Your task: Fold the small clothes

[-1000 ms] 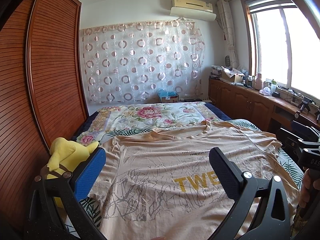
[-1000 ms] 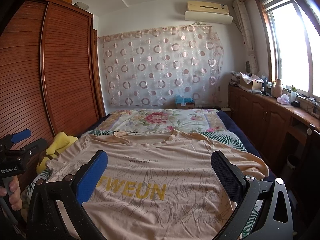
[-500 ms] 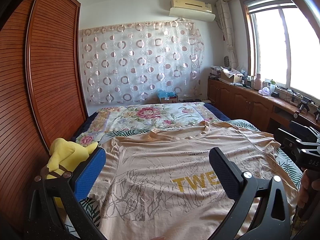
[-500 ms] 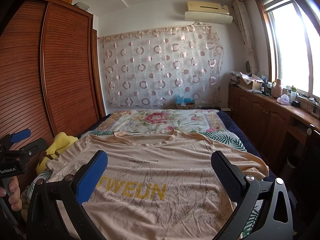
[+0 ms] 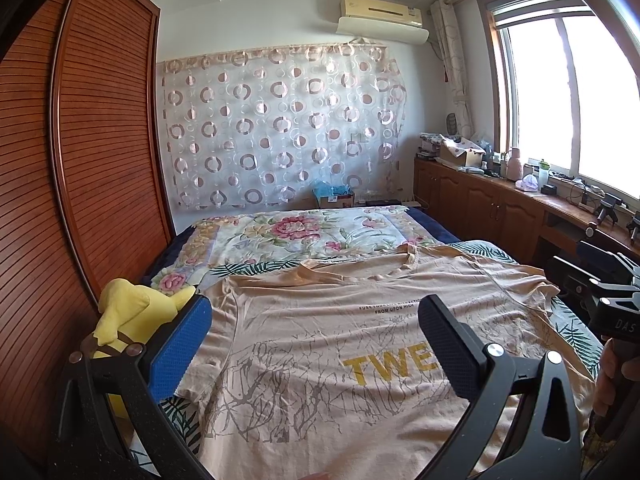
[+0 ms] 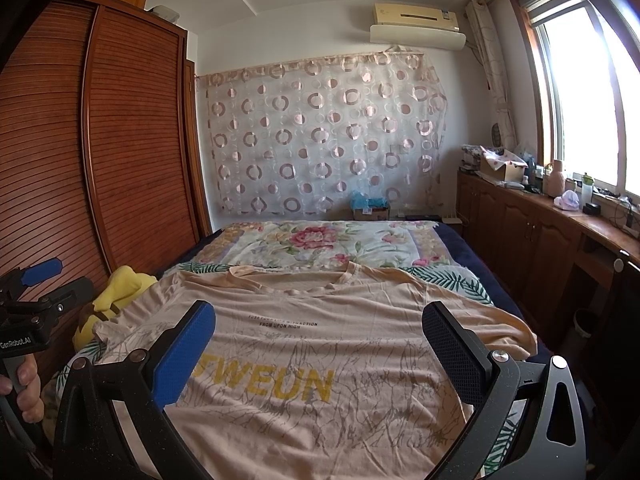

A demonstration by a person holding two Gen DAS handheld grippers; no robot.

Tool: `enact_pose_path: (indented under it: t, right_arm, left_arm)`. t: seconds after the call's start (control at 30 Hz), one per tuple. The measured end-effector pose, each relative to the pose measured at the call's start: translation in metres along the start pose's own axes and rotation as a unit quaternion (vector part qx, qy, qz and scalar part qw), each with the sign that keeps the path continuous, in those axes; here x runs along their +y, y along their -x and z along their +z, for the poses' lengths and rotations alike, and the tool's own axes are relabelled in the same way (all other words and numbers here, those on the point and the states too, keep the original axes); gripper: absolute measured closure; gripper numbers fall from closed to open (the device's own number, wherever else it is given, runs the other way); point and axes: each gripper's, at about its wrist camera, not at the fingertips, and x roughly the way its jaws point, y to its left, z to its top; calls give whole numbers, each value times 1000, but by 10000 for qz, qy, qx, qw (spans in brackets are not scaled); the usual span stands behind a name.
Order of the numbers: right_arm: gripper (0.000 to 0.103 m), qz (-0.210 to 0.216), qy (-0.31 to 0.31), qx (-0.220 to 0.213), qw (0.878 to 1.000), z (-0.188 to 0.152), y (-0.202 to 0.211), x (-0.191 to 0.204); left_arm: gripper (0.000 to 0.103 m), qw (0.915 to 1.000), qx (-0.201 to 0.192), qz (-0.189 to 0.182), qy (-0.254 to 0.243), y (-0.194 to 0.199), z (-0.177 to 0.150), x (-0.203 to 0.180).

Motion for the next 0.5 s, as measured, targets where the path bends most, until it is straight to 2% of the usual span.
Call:
enact_pose_path:
  t: [0.07,0.5]
  right_arm:
    - [0,4,0,0,10000,0,0,0]
    - [0,28,-21,33,10000,-2,-3,0]
  left_arm:
    - [0,10000,-6,-1,-13,9,6,-8]
    - [0,10000,16,14,-3,9,6,-9]
